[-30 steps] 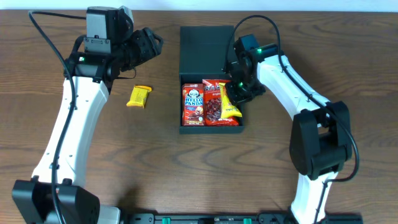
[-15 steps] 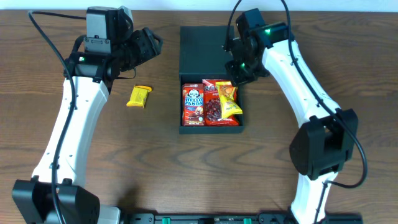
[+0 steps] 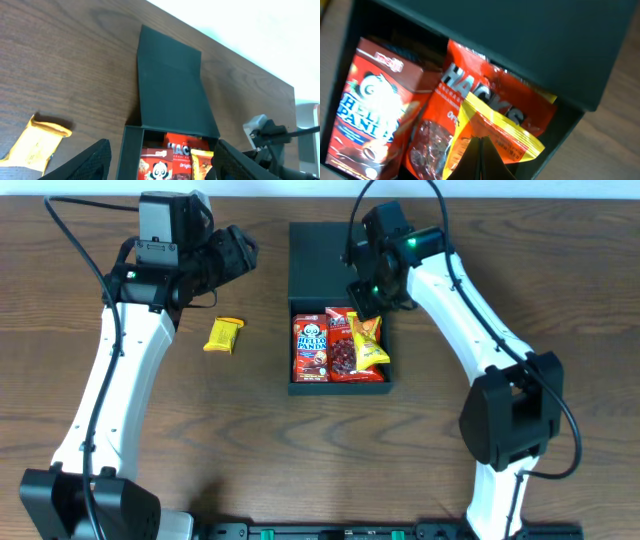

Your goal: Pack container

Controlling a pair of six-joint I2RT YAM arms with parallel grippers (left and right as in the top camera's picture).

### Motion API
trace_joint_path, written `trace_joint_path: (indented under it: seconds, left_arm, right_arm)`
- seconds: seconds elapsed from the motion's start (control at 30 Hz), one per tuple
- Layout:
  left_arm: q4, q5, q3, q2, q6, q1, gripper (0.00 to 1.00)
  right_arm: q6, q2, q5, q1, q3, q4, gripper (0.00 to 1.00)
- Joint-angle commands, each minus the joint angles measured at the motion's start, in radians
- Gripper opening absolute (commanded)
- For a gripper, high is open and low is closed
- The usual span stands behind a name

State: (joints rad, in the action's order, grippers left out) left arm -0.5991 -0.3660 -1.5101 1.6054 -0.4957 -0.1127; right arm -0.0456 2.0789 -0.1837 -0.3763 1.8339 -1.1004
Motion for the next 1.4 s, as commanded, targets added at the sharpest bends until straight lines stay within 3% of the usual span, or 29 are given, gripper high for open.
trace_joint_path:
  seconds: [0.0, 0.43, 0.9, 1.1, 1.27, 1.3, 1.37]
  left_arm:
    - [-0.008, 0.01, 0.007, -0.011, 0.021, 0.003, 0.67]
    - [-0.01, 0.011, 0.007, -0.011, 0.025, 0.003, 0.67]
    - [-0.013, 0.027, 0.007, -0.011, 0.025, 0.003, 0.67]
    - [-0.107, 0.203, 0.009, -0.004, 0.074, 0.0, 0.67]
    - [-0.188, 0.306, 0.017, 0.04, 0.219, -0.006, 0.67]
    - [-0.191, 0.306, 0.017, 0.058, 0.275, -0.006, 0.7]
    - [-0.196, 0.306, 0.017, 0.095, 0.362, -0.006, 0.72]
  right_arm:
    - [-0.016, 0.027, -0.004, -0.006, -0.021, -0.004, 0.02]
    - [-0.018, 0.021, 0.044, -0.011, -0.04, -0.029, 0.02]
    - [-0.018, -0.039, -0.048, -0.011, -0.029, -0.055, 0.02]
    - [-0.025, -0.106, -0.048, 0.002, -0.006, -0.05, 0.02]
    - [-0.075, -0.181, -0.049, 0.047, -0.002, -0.008, 0.02]
    - [-0.087, -0.199, -0.049, 0.062, -0.002, 0.005, 0.06]
    - [-0.108, -0.231, -0.049, 0.089, -0.002, 0.029, 0.34]
